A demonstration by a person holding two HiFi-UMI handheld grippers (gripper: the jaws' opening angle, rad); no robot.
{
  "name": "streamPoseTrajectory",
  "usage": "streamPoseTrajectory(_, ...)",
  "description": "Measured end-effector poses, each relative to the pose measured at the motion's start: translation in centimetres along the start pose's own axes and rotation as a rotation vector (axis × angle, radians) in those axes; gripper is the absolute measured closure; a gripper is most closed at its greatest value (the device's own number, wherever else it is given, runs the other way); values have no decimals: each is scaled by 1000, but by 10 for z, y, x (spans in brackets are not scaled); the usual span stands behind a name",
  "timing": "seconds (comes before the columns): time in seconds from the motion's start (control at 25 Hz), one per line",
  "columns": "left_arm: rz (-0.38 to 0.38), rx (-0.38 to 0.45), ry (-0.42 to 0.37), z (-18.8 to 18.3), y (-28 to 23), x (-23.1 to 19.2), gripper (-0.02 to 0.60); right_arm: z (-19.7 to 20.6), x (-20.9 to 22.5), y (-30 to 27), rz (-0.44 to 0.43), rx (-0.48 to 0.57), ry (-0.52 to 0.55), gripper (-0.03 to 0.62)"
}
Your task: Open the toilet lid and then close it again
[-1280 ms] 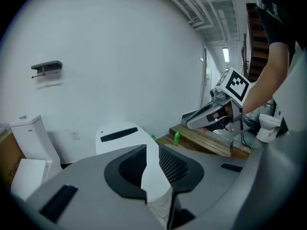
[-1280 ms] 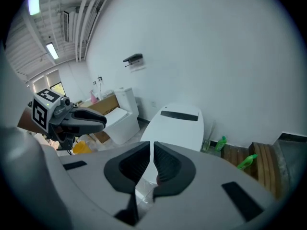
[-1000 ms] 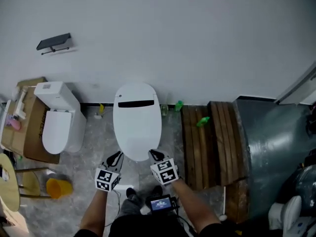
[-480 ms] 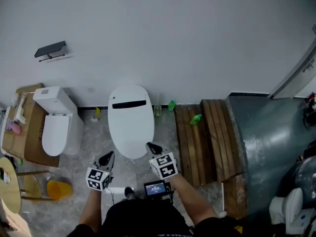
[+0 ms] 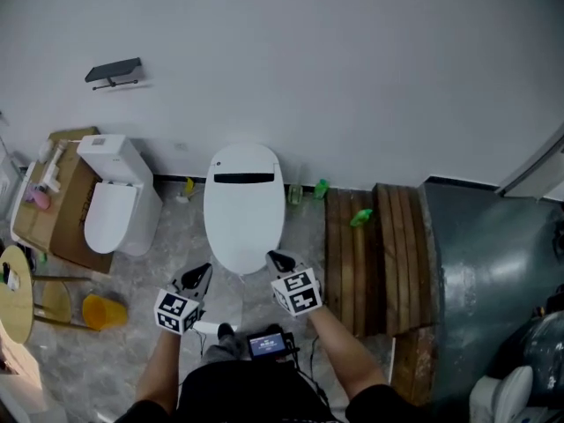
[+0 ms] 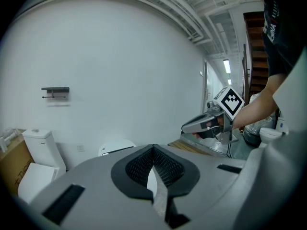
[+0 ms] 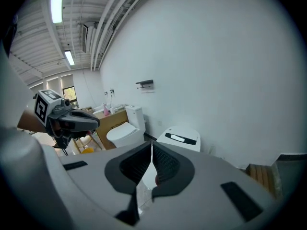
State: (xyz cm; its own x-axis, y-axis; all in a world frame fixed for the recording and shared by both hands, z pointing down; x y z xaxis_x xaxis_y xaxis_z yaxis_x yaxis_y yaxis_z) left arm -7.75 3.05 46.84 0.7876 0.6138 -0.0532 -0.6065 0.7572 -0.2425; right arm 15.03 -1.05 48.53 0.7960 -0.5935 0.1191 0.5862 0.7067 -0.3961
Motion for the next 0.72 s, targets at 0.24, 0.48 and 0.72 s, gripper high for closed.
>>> streamPoseTrajectory(0.24, 6, -4, -10, 3, 22, 18, 572, 2, -12, 12, -13, 0, 32, 574)
streamPoseTrajectory(0.48, 31, 18, -46, 8, 66, 34, 572, 8, -51, 38, 10, 18, 55, 574)
streamPoseTrajectory(0.72, 78, 30, -75, 23, 139, 52, 572, 18, -117, 67, 72, 48, 67, 574)
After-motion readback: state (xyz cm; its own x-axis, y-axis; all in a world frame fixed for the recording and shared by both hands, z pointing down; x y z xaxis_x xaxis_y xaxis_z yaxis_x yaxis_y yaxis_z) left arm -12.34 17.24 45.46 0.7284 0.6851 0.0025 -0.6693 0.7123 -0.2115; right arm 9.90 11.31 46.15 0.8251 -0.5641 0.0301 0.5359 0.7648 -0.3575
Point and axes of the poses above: the fingertips, and each gripper's own axes: y backward along the fingers, x to its right, z out of its underside, the point moved 7 cm from there along y, backward along the fingers, and after that the axes turned 8 degrees about x, right-handed, at the moved point
